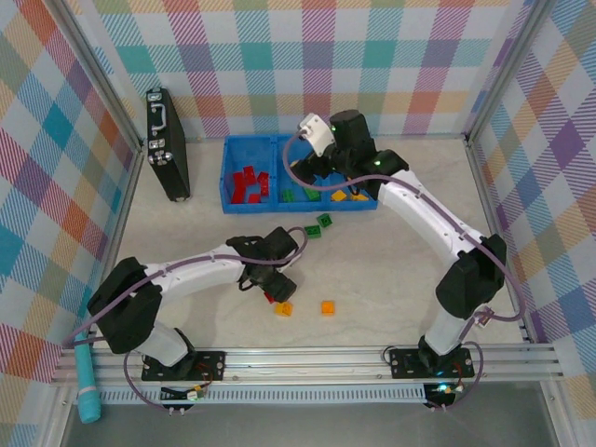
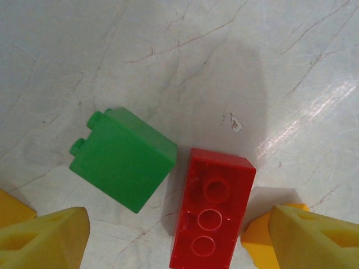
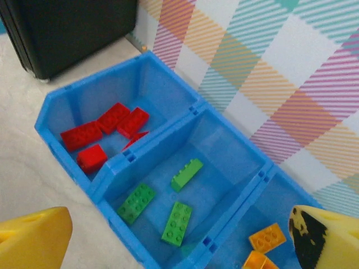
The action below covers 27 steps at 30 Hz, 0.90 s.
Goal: Sort the legos into containers by color
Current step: Pick up the lego from the middle-left of the table.
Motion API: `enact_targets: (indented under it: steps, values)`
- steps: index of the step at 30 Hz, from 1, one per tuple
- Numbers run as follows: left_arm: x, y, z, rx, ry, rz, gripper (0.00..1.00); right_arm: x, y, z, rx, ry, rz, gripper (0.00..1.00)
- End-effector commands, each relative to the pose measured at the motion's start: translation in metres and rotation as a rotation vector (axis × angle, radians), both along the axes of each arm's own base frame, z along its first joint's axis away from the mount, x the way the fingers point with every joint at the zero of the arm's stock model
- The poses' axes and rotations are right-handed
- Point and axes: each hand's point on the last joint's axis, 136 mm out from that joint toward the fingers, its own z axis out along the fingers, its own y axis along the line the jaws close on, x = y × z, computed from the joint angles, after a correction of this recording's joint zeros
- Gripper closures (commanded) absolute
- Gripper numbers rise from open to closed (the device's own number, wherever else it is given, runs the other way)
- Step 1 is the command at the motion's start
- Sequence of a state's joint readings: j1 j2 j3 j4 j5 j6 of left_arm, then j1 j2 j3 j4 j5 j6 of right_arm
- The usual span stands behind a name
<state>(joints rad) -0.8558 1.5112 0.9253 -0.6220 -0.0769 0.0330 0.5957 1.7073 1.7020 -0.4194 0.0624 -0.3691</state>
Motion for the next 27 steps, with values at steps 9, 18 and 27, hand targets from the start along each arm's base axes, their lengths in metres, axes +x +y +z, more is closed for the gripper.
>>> enact_targets:
  steps: [9,18,27]
  values:
    - [-0.005,-0.001,-0.012,0.06,0.03,0.106,0.23,-0.013,-0.021,0.053,0.087,-0.1,-0.054,0.01]
    - [-0.011,-0.01,-0.028,0.068,0.059,0.132,0.28,-0.018,-0.034,0.055,0.092,-0.097,-0.107,0.01]
    - [-0.017,-0.003,-0.038,0.105,0.104,0.211,0.41,-0.021,-0.052,0.054,0.077,-0.102,-0.18,0.01]
